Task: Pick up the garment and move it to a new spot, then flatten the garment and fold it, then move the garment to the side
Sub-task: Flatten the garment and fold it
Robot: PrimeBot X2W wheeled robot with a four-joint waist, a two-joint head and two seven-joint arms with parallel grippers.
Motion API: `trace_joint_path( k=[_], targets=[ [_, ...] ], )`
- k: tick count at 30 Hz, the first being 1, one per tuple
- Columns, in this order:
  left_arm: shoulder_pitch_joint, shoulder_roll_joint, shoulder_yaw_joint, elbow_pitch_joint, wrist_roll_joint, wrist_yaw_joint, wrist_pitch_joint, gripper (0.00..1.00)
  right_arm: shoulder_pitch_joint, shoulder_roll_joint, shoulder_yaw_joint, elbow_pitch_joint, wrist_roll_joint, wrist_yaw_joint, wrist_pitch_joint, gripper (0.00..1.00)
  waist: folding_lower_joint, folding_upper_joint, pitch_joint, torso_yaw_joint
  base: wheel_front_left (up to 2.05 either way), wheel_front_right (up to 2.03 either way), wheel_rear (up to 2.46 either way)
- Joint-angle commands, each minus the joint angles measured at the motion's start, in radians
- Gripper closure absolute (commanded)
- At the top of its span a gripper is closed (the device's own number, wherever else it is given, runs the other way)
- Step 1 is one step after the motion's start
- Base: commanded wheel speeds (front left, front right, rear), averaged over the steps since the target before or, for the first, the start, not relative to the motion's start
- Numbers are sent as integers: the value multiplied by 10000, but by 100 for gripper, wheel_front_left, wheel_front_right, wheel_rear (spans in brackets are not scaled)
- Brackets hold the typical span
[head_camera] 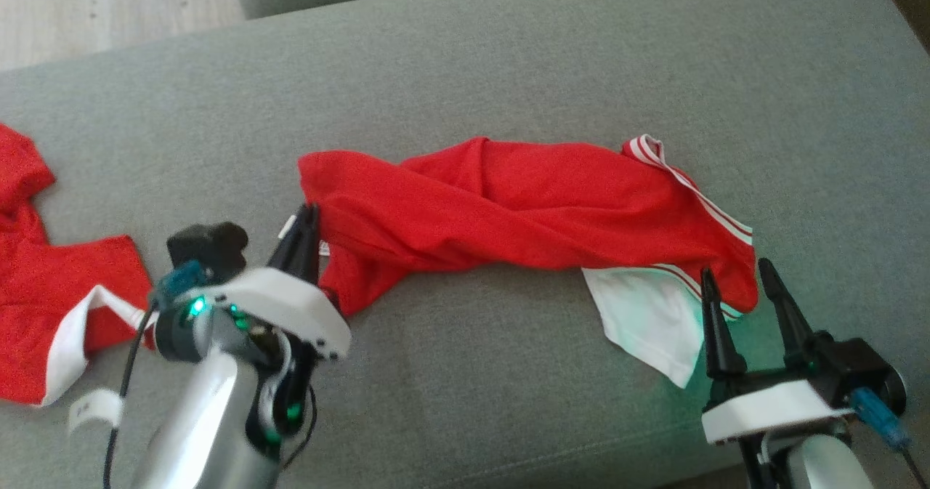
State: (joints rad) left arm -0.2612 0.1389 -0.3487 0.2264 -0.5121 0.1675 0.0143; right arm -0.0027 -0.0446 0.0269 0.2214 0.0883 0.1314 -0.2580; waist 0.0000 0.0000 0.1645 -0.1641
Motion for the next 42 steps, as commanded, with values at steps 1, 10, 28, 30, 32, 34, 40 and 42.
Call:
trace_joint_path(
  k=[1,10,28,30,32,34,40,42],
  targets=[
    [322,429,142,-1026,155,71,265,100,126,-56,201,-256,79,-7,-38,0,0,0,-121,133,0,0,0],
    [3511,1060,-233,-4436,-64,957,1752,100,258,-56,91,-293,130,-7,-38,0,0,0,-206,711,0,0,0],
    [4042,270,-137,-1729,518,1259,-1504,0,431,-56,-18,-492,-63,-7,-38,0,0,0,-445,302,0,0,0],
    [4082,149,-57,-1697,683,1291,-2217,0,633,-56,-210,-635,-66,-7,-38,0,0,0,-488,249,0,0,0],
    [4034,168,-48,-1722,1084,1261,-2588,0,846,-56,-384,-763,-49,-7,-38,0,0,0,-515,224,0,0,0],
    [4012,26,126,-1795,1313,1273,-2721,0,1063,-56,-575,-865,-35,-7,-38,0,0,0,-554,266,0,0,0],
    [4186,-377,843,-2424,2497,880,-2756,0,1753,-56,-1124,-957,-54,-7,-38,0,0,0,-899,686,0,0,0],
    [4333,-484,1057,-2343,2739,646,-2757,0,1968,-56,-1195,-837,-61,-7,-38,0,0,0,-1076,844,0,0,0]
  ],
)
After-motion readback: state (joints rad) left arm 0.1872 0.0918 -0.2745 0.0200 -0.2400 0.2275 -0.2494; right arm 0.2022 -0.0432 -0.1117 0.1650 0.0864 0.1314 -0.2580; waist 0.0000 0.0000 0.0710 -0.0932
